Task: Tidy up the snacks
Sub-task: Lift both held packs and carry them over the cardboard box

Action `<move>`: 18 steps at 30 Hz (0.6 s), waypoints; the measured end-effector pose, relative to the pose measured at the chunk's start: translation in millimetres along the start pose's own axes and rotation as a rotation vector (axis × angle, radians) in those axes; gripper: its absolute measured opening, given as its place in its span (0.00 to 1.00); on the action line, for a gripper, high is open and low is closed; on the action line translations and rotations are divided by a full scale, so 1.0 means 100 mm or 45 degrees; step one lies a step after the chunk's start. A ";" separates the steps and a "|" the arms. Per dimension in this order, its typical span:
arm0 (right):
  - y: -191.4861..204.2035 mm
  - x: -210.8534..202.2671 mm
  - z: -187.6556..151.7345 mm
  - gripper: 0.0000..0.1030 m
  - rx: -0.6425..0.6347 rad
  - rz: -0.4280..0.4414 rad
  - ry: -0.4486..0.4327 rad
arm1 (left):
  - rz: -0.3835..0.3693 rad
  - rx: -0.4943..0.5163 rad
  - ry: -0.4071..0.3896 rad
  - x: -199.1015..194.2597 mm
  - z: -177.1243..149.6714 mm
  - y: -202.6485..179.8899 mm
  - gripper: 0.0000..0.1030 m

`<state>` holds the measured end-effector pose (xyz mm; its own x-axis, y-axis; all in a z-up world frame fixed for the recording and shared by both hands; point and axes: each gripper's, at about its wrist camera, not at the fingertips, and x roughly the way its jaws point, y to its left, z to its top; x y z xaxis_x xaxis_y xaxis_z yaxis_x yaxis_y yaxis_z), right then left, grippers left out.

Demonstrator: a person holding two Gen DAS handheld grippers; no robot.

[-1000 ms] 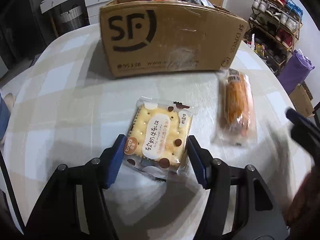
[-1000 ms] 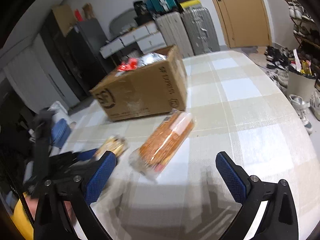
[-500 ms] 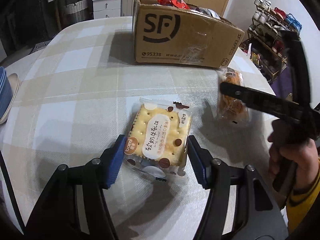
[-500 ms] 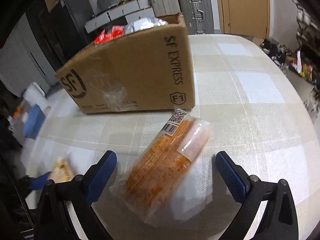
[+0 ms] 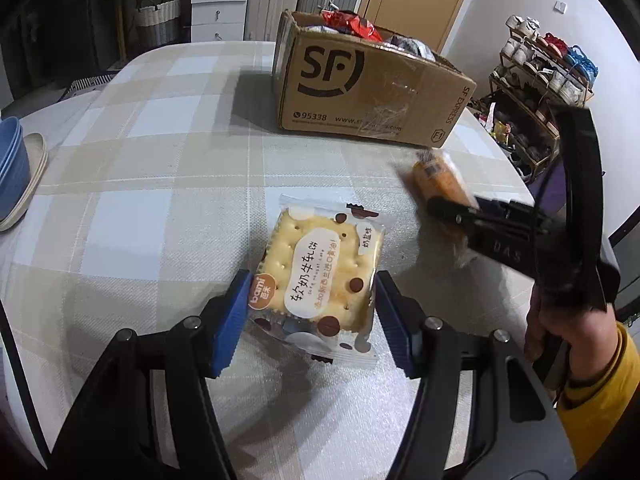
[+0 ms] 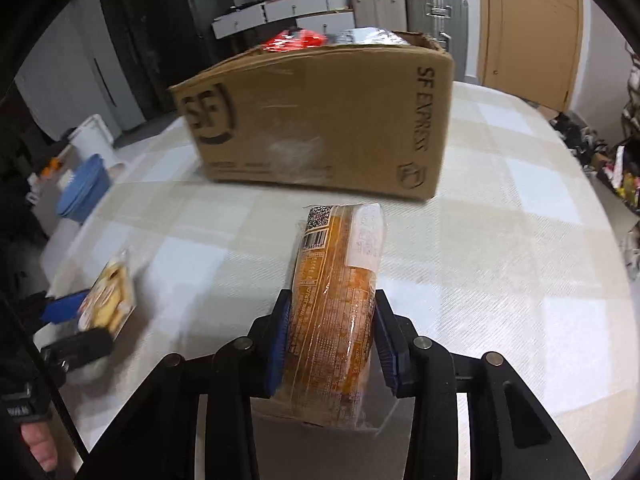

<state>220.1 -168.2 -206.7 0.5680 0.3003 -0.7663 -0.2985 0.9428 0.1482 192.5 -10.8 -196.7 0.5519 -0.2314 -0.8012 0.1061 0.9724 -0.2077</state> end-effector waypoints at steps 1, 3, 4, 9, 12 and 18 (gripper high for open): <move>0.02 -0.03 -0.03 0.37 0.005 0.030 -0.002 | -0.002 0.001 -0.005 -0.05 -0.03 0.03 0.57; 0.06 -0.07 -0.09 0.37 0.023 0.091 -0.003 | -0.004 -0.001 -0.015 -0.14 -0.06 0.09 0.57; 0.09 -0.10 -0.12 0.37 0.034 0.127 -0.006 | -0.003 -0.002 -0.020 -0.14 -0.07 0.08 0.57; 0.27 -0.33 -0.34 0.37 0.037 0.277 -0.050 | -0.003 -0.016 -0.038 -0.39 -0.27 0.21 0.57; 0.35 -0.49 -0.47 0.37 0.035 0.353 -0.082 | -0.004 -0.015 -0.047 -0.46 -0.32 0.23 0.57; 0.43 -0.86 -0.63 0.37 0.073 0.458 -0.168 | -0.025 -0.016 -0.066 -0.65 -0.42 0.22 0.57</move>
<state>110.1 -163.1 -174.0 0.5298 0.6260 -0.5723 -0.4553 0.7792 0.4307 124.0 24.7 -173.4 0.5923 -0.2484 -0.7665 0.1070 0.9671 -0.2307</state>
